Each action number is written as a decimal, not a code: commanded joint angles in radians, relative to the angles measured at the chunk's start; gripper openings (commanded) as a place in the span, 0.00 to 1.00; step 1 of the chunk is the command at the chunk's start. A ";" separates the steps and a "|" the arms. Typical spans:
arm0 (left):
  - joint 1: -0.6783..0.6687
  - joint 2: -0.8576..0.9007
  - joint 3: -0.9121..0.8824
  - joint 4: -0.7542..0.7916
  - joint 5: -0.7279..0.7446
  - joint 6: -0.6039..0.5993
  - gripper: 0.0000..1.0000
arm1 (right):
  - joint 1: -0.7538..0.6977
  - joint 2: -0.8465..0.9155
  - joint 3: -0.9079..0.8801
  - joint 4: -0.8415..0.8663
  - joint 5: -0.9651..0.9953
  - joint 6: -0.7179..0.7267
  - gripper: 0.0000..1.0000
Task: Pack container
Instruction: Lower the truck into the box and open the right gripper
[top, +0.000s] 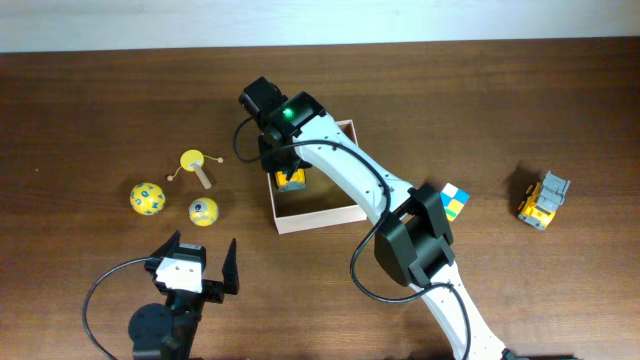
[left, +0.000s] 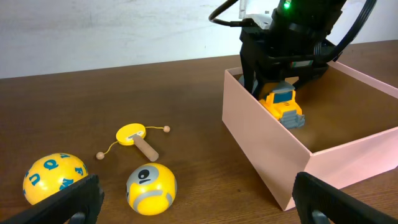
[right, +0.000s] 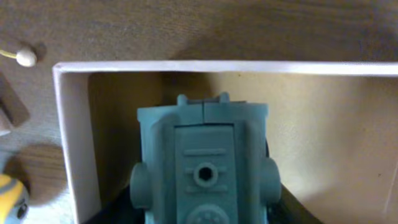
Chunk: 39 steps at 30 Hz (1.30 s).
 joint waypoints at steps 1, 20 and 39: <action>0.006 -0.008 -0.006 0.002 0.010 0.016 0.99 | -0.001 0.005 0.014 0.008 0.026 0.008 0.54; 0.006 -0.008 -0.005 0.002 0.010 0.016 0.99 | -0.038 -0.054 0.035 -0.004 0.026 -0.102 0.66; 0.006 -0.008 -0.006 0.002 0.010 0.016 0.99 | -0.100 -0.156 -0.043 -0.122 0.026 -0.214 0.63</action>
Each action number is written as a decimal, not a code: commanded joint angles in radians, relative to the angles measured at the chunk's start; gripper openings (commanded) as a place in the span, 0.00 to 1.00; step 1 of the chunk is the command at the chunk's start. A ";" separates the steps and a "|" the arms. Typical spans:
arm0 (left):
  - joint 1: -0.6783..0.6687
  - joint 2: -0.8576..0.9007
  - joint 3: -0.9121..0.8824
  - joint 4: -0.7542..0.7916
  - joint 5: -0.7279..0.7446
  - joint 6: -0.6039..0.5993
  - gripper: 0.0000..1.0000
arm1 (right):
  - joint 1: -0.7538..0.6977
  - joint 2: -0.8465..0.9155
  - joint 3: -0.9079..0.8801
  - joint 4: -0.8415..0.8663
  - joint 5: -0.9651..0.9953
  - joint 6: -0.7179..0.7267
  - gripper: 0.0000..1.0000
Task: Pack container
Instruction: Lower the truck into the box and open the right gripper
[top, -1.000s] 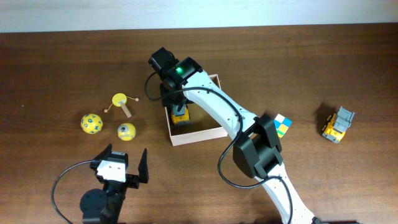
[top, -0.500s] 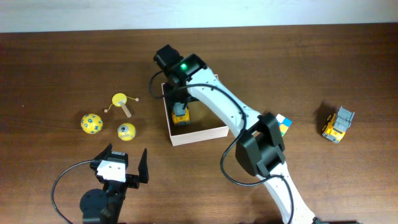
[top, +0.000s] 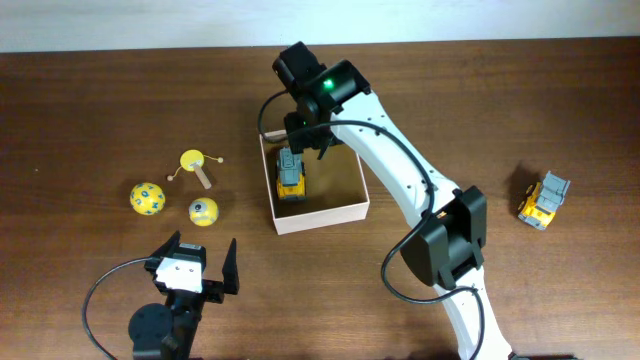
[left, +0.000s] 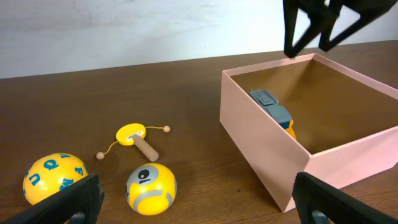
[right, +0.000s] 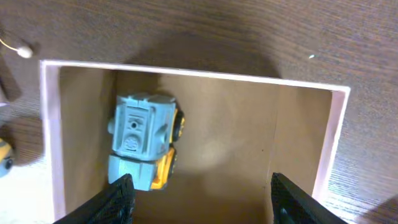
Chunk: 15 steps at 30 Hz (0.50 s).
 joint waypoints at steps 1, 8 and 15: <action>0.006 -0.008 -0.006 0.002 0.010 0.016 0.99 | -0.002 -0.019 -0.080 0.020 0.014 -0.023 0.61; 0.006 -0.008 -0.006 0.002 0.010 0.016 0.99 | -0.002 -0.019 -0.203 0.076 0.013 -0.033 0.49; 0.006 -0.008 -0.006 0.002 0.010 0.016 0.99 | -0.002 -0.019 -0.264 0.158 0.010 -0.033 0.39</action>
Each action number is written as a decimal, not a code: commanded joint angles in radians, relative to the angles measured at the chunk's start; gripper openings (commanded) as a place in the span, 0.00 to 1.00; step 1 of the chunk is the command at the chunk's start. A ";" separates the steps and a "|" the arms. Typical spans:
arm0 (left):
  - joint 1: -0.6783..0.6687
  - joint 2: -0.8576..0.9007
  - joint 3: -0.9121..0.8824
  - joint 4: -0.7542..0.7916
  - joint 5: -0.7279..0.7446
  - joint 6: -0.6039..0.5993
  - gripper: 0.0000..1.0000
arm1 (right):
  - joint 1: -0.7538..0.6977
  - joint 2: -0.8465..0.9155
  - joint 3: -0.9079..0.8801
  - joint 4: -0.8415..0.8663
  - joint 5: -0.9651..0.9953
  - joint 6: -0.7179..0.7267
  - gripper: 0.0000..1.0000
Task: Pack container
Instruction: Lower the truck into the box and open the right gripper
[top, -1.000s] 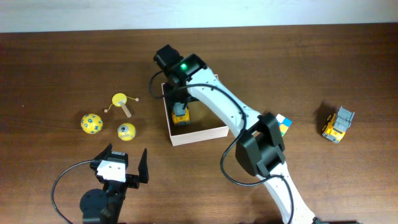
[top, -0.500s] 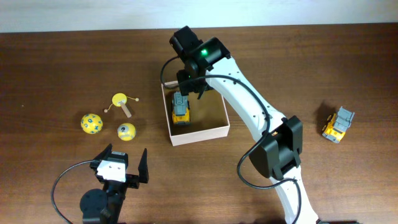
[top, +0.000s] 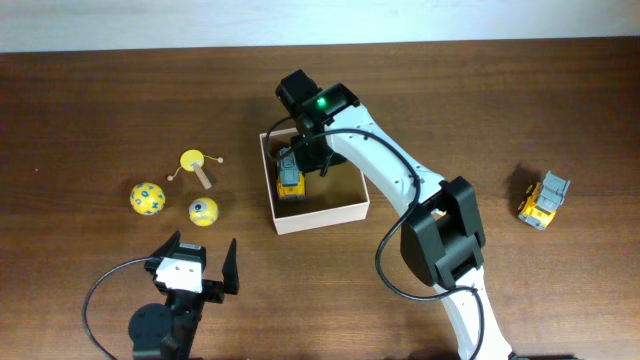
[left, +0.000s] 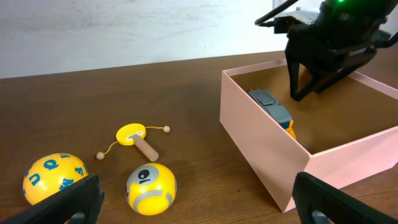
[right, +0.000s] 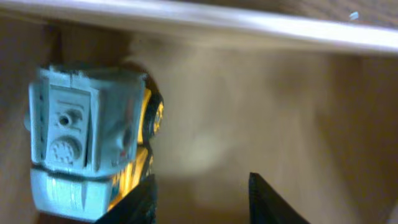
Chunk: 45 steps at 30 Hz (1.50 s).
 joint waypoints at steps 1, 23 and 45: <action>0.006 -0.008 -0.006 0.002 0.010 0.016 0.99 | -0.002 -0.019 -0.038 0.031 0.008 -0.005 0.39; 0.006 -0.008 -0.006 0.002 0.010 0.016 0.99 | -0.001 -0.019 -0.130 0.226 -0.098 -0.047 0.38; 0.006 -0.008 -0.005 0.002 0.010 0.016 0.99 | 0.003 -0.019 -0.130 0.161 -0.072 -0.034 0.39</action>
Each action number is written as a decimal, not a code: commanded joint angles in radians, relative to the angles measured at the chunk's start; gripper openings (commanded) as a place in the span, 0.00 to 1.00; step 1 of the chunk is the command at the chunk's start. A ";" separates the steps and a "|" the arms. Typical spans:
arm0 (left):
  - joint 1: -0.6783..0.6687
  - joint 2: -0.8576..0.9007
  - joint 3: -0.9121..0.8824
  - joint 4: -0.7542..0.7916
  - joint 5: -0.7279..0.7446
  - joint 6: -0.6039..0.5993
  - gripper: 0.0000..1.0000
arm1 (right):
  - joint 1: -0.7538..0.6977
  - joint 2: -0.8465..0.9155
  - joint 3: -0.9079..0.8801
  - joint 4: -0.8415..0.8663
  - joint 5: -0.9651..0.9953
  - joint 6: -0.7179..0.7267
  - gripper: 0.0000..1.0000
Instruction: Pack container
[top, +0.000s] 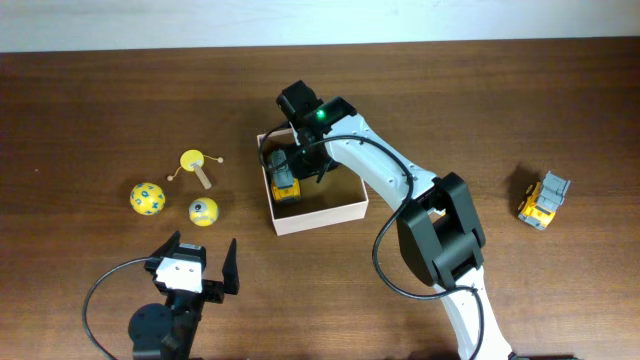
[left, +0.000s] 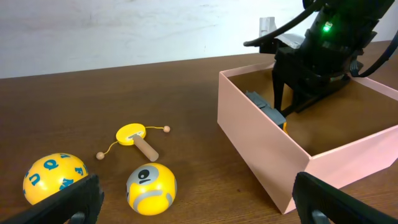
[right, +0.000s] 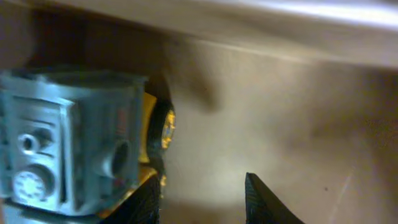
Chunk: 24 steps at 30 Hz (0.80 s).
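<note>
The pink open box (top: 352, 208) stands mid-table. A grey and yellow toy truck (top: 282, 174) lies inside it along the left wall, also seen in the left wrist view as the truck (left: 267, 106) and close up as the truck (right: 68, 149). My right gripper (right: 202, 202) is down inside the box, open, with nothing between its fingers; its left finger (right: 146, 199) is against the truck's wheel side. A second toy truck (top: 543, 200) sits far right on the table. My left gripper (left: 196, 205) rests open near the front edge.
Left of the box lie a yellow ball with blue marks (top: 147, 198), a yellow and grey ball (top: 203, 211) and a yellow wooden toy on a string (top: 195, 163). The right arm (top: 400, 185) reaches across the box's right side. A white wall borders the table's far edge.
My right gripper has sunk lower in the box and closer to the truck's right side, still open. Box and truck sit slightly further left. The left arm has not moved.
First my right gripper was shut on the truck, low inside the box. Then it was open and above the box's far rim, with the truck lying by the left wall. After that it was back down beside the truck, and now lower still against it.
</note>
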 joint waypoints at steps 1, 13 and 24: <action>0.006 -0.008 -0.006 0.002 0.010 0.016 0.99 | 0.003 -0.019 -0.005 -0.007 0.058 0.023 0.39; 0.006 -0.008 -0.005 0.002 0.010 0.016 0.99 | -0.046 -0.019 -0.005 -0.058 0.136 0.065 0.39; 0.006 -0.008 -0.006 0.002 0.010 0.016 0.99 | -0.102 -0.019 -0.005 -0.107 0.139 0.134 0.40</action>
